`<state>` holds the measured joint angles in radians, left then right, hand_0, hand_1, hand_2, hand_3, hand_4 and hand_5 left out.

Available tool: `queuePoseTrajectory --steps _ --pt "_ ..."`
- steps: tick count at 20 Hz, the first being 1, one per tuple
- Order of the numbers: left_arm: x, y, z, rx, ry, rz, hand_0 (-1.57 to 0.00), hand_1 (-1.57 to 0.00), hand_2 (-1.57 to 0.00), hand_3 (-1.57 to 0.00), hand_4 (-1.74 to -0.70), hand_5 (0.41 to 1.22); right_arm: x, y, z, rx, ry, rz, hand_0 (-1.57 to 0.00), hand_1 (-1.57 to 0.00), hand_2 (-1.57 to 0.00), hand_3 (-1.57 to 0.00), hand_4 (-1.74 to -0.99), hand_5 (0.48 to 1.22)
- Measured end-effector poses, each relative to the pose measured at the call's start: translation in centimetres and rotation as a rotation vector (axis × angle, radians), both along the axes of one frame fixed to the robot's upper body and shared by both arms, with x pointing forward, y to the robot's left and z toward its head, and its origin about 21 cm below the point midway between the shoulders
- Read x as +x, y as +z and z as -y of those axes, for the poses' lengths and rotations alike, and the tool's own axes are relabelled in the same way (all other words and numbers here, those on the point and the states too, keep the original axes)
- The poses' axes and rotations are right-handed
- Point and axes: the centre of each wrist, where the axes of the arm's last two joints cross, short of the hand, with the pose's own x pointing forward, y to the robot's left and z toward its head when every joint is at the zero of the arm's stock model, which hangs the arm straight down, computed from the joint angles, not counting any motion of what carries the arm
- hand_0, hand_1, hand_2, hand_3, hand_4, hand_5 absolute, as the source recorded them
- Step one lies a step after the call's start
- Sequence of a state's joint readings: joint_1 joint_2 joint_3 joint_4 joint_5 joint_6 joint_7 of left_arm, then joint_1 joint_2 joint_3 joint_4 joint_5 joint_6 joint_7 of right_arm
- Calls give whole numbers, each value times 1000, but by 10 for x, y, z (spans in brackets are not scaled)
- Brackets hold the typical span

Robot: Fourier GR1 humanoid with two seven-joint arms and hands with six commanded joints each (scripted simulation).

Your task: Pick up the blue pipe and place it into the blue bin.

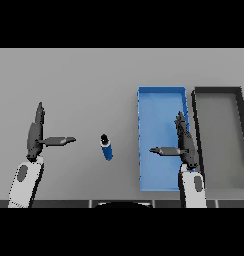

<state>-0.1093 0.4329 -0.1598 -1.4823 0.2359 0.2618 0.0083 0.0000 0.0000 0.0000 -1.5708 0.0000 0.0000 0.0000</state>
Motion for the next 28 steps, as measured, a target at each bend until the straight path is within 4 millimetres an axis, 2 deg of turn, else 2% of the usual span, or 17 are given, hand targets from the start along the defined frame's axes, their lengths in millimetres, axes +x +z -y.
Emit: queuePoseTrajectory --steps 6,7,8,9,13,16,18,22,25,28 --pt "0 -2 4 -1 -3 7 1 1 1 1 -967 594 2 0 4 -1 -4 -8 1 1 1 1 -1210 594" --pt "-1 5 -5 81 -159 19 1 1 1 1 -969 595 -1 8 15 -152 55 75 1 1 1 1 -1206 592" --pt "-2 12 -20 127 -241 3 1 1 1 1 -970 596 -5 11 19 -239 99 100 1 1 1 1 -1198 589" --pt "-2 13 -25 146 -300 -13 1 1 1 1 -971 596 -10 12 21 -294 127 109 1 1 1 1 -1195 588" --pt "-4 11 -32 178 -390 -20 1 1 1 1 -965 593 -17 13 17 -344 161 117 1 1 1 1 -1187 585" --pt "-13 13 -27 165 -493 -1 1 1 1 1 -977 583 -19 17 16 -360 164 111 1 1 1 1 -1187 579" --pt "-22 20 -20 172 -581 -12 1 1 1 1 -989 566 -16 19 14 -348 160 100 1 1 1 1 -1200 580" --pt "-39 26 9 221 -700 -118 1 1 1 1 -1031 496 -13 24 15 -320 163 116 1 1 1 1 -1229 576" --pt "-47 18 28 235 -772 -187 1 1 1 1 -1075 472 -14 23 16 -327 159 93 1 1 1 1 -1219 572" --pt "-48 6 50 252 -833 -177 1 1 1 1 -1107 463 -16 23 16 -324 164 103 1 1 1 1 -1212 570"
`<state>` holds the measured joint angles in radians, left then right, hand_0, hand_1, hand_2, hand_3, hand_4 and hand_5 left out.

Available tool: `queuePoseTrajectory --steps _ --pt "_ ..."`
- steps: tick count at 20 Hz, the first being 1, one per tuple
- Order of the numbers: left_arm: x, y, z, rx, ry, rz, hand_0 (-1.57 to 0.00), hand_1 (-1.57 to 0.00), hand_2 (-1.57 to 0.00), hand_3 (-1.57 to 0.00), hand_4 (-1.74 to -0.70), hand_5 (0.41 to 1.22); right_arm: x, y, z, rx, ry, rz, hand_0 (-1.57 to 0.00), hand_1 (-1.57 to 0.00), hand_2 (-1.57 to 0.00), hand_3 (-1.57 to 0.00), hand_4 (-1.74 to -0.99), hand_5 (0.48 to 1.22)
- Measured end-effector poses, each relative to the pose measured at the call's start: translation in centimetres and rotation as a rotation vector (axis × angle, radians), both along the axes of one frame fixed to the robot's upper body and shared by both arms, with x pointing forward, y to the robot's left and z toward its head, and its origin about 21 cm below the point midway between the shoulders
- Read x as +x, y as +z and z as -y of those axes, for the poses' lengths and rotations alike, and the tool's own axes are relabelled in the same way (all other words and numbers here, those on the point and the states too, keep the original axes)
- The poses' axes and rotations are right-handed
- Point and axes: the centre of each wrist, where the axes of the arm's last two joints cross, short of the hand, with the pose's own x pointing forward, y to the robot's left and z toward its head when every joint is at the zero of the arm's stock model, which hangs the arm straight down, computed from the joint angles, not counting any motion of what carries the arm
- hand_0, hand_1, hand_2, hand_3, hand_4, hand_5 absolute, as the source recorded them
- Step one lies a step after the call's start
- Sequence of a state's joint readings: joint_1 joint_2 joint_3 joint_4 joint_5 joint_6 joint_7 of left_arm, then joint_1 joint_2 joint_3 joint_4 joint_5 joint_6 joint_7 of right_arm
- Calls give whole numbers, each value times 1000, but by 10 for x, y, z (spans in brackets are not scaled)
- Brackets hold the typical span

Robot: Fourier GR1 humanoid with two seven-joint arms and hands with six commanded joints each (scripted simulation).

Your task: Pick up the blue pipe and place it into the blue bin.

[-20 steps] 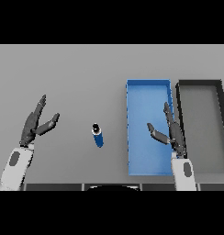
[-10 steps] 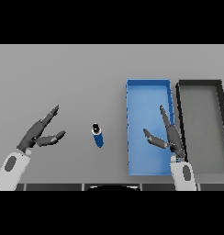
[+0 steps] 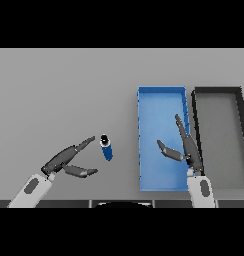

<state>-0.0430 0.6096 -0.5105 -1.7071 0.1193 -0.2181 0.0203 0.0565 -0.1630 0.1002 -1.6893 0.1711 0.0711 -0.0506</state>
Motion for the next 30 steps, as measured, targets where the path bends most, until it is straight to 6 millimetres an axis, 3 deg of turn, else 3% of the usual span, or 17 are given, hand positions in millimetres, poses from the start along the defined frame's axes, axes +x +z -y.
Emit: queuePoseTrajectory --steps 4,16,19,21,22,24,26,28,30 --pt "6 -9 23 -51 -33 13 1 1 1 1 -1149 486 1 -2 -3 8 -1 -7 1 1 1 1 -1211 560" --pt "26 -54 73 -126 11 18 1 1 -23 0 -1098 517 -4 -4 4 22 -4 -15 1 1 1 1 -1195 548" --pt "31 -58 83 -201 3 -2 1 -44 -166 -108 -1176 601 -3 -4 3 3 -15 -24 1 1 1 1 -1186 554" --pt "33 -60 87 -258 14 -41 -39 -248 -417 -345 -1268 675 -6 -3 2 5 -9 -4 1 1 1 1 -1196 560" --pt "34 -60 92 -279 13 -61 -179 -411 -578 -590 -1301 784 -2 -2 2 16 -10 -15 1 1 1 1 -1192 560" --pt "31 -60 96 -333 17 -69 -648 -828 -936 -914 -1450 941 -4 -4 1 13 -17 -19 1 1 1 1 -1189 562" --pt "29 -59 102 -337 9 -49 -981 -1095 -1164 -1112 -1551 1042 -4 -4 3 5 -15 -13 1 1 1 1 -1182 562" --pt "25 -59 106 -351 -4 -44 -1193 -1266 -1311 -1258 -1617 1106 -3 -5 4 -2 -19 -16 1 1 1 1 -1178 561" --pt "21 -56 108 -326 -6 -33 -1329 -1376 -1404 -1370 -1561 1148 -1 -4 2 -1 -11 -9 1 1 1 1 -1176 559"
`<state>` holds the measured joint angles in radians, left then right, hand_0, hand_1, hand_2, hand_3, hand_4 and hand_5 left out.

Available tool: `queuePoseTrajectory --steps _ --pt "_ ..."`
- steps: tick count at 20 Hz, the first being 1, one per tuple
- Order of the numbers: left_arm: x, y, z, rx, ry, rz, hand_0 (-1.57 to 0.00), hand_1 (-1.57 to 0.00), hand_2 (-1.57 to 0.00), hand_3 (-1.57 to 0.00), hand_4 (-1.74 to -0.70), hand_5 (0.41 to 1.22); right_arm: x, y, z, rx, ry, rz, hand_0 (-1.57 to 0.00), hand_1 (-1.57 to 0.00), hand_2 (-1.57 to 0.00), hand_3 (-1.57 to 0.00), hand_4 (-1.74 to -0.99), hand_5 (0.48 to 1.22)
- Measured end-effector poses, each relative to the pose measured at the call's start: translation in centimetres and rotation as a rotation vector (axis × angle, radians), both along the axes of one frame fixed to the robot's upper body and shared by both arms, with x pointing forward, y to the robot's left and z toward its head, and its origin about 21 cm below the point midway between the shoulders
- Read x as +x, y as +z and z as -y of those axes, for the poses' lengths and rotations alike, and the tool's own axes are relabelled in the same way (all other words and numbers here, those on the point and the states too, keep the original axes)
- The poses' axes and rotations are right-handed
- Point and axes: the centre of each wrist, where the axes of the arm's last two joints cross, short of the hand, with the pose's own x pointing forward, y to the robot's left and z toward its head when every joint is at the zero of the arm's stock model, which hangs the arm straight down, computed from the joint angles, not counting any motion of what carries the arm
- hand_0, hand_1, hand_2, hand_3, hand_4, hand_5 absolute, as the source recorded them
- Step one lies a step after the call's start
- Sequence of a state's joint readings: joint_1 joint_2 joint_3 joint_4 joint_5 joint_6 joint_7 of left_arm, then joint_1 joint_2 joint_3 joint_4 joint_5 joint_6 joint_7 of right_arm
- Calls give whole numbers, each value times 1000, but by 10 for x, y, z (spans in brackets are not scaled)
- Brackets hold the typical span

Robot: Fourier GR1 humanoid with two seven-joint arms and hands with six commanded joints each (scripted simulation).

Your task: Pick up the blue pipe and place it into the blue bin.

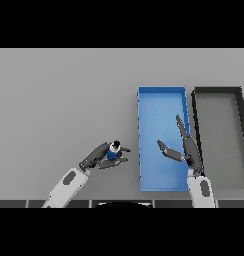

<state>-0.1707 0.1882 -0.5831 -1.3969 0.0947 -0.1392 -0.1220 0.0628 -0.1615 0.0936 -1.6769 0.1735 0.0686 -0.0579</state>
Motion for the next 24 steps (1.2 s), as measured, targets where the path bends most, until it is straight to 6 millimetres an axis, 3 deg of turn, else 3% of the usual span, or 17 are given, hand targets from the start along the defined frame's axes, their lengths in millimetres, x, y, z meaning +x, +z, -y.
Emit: queuePoseTrajectory --steps 4,9,13,19,24 --pt "2 -1 3 1 5 53 -1472 -1491 -1503 -1489 -1502 1191 -2 -1 1 -2 9 2 1 1 1 1 -1166 556" --pt "1 28 15 -156 -27 164 -1539 -1545 -1549 -1544 -1480 1211 2 -2 -2 -15 2 -9 1 1 1 1 -1144 551" --pt "6 49 31 -151 -42 195 -1558 -1560 -1562 -1560 -1474 1217 4 -2 2 -35 -11 -6 1 1 1 1 -1129 561" --pt "5 64 33 -135 -90 191 -1568 -1568 -1569 -1568 -1473 1220 -1 0 4 -37 -5 4 1 1 1 1 -1124 578" --pt "9 65 33 -126 -89 195 -1570 -1570 -1570 -1570 -1474 1220 -46 -13 -13 -12 -148 26 1 1 1 1 -1133 578"
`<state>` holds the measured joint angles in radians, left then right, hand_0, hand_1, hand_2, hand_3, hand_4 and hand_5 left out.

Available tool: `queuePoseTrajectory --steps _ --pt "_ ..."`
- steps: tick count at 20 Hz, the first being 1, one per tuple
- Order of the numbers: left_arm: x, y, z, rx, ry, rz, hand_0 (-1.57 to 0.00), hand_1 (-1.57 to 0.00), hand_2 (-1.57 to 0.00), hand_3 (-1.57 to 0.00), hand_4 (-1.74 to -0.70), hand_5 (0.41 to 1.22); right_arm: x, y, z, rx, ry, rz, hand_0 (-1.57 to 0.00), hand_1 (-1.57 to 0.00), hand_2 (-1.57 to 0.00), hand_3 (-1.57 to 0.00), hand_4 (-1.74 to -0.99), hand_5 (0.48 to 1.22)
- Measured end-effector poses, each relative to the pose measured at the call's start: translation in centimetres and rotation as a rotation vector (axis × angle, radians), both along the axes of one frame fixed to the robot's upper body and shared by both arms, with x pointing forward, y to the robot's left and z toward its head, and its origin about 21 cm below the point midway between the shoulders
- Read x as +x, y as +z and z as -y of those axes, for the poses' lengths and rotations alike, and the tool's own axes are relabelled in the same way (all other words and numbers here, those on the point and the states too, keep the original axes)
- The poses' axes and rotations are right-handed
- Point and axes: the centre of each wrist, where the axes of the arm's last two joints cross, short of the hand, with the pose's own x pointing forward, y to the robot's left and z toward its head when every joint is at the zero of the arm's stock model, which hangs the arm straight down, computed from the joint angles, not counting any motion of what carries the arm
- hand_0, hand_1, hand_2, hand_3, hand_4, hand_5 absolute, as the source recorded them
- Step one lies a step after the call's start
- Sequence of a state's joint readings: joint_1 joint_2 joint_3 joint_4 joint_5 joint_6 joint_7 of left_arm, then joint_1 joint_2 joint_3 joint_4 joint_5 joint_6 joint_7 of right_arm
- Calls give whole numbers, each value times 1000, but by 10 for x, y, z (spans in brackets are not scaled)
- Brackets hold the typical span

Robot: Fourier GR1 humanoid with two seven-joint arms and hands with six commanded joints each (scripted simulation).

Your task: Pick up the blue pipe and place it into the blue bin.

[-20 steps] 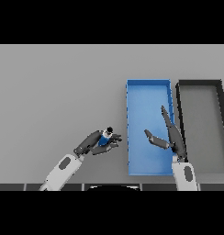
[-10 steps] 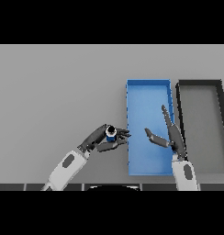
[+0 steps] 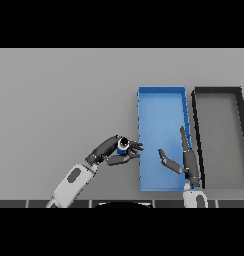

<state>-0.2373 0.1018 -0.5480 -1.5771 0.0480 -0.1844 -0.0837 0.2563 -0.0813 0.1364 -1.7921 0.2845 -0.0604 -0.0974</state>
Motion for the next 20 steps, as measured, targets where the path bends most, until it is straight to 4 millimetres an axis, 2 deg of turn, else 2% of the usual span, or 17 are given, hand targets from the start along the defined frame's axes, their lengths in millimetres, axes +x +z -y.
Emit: queuePoseTrajectory --steps 3,6,8,10,12,15,20 --pt "0 -1 -1 5 -8 0 -1570 -1571 -1571 -1571 -1474 1220 -22 -1 -10 8 -92 -1 1 -3 1 1 -1191 577" --pt "-2 1 5 11 -4 1 -1571 -1571 -1571 -1571 -1475 1221 -24 5 -10 50 -91 40 1 -22 -30 1 -1166 571" --pt "-3 0 0 10 -9 6 -1571 -1571 -1571 -1571 -1475 1221 -23 21 -6 136 -18 173 1 -14 -25 1 -1175 592" --pt "-3 0 -2 25 -8 2 -1571 -1571 -1571 -1571 -1474 1221 -22 41 -1 147 71 234 1 -8 -16 1 -1163 592" --pt "-1 2 2 23 -10 1 -1571 -1571 -1571 -1571 -1474 1221 -20 66 1 109 165 225 1 -5 -10 1 -1171 579" --pt "0 -1 0 37 -10 5 -1571 -1571 -1571 -1571 -1473 1221 -16 79 -6 52 280 49 1 -2 -4 1 -1194 543" --pt "3 6 1 38 -21 26 -1571 -1571 -1571 -1571 -1474 1221 1 110 -25 -41 461 59 1 0 -1 1 -1256 523"
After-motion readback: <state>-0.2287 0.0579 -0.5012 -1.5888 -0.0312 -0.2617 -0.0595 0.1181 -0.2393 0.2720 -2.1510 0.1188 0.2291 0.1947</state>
